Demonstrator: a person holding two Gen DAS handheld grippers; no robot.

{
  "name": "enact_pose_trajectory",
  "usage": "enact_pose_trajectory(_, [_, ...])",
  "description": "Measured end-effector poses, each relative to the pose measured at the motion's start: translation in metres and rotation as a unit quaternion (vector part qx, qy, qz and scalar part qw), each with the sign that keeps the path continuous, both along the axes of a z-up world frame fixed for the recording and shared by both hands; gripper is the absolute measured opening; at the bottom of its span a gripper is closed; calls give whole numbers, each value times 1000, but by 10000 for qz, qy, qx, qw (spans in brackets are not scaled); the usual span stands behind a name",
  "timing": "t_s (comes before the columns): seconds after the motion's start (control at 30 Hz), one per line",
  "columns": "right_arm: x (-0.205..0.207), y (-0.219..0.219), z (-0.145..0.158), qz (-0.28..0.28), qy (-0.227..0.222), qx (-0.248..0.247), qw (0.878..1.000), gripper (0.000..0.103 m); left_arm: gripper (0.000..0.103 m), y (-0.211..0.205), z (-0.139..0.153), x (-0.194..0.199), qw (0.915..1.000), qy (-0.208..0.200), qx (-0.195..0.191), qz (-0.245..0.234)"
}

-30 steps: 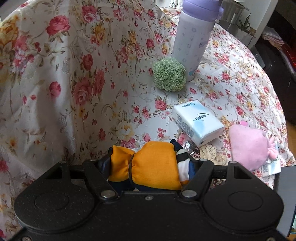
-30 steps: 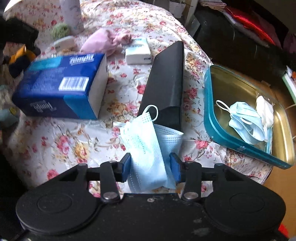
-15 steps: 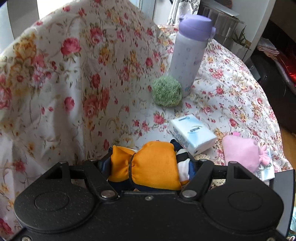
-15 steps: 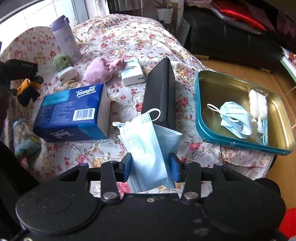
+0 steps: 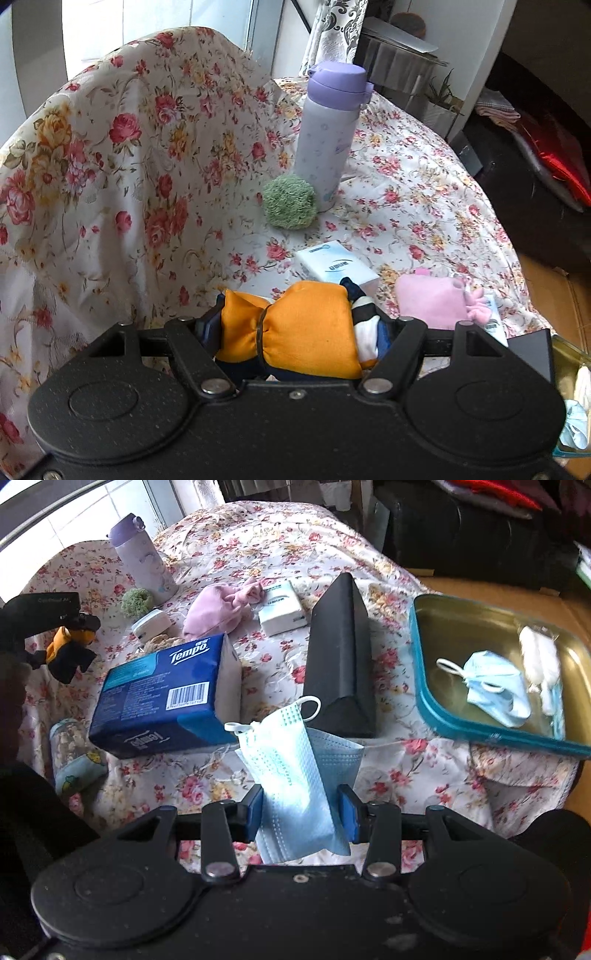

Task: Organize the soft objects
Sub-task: 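Lift the blue mask with the right tool while the left tool holds the plush toy, then carry the blue mask over the gold tin and release it with the right tool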

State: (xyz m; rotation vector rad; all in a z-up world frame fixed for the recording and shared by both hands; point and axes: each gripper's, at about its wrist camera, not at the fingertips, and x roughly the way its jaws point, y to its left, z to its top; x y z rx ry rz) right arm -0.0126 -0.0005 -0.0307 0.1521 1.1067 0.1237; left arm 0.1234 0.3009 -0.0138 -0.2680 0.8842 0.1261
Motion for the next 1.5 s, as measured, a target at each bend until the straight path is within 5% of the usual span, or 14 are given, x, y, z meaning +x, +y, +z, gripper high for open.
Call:
enact_pose_trajectory(0.67, [10, -42, -4, -341, 70, 491, 9982, 42, 68, -27, 13, -37, 9998, -35, 189, 85])
enact_pose_trajectory(1.1, [12, -128, 25, -1311, -584, 511, 9883, 43, 68, -151, 39, -55, 9894, 58, -74, -1447])
enact_pose_trajectory(1.5, [39, -239, 31, -2794, -1104, -745, 9509, 50, 68, -223, 62, -67, 9733, -140, -4, -2292])
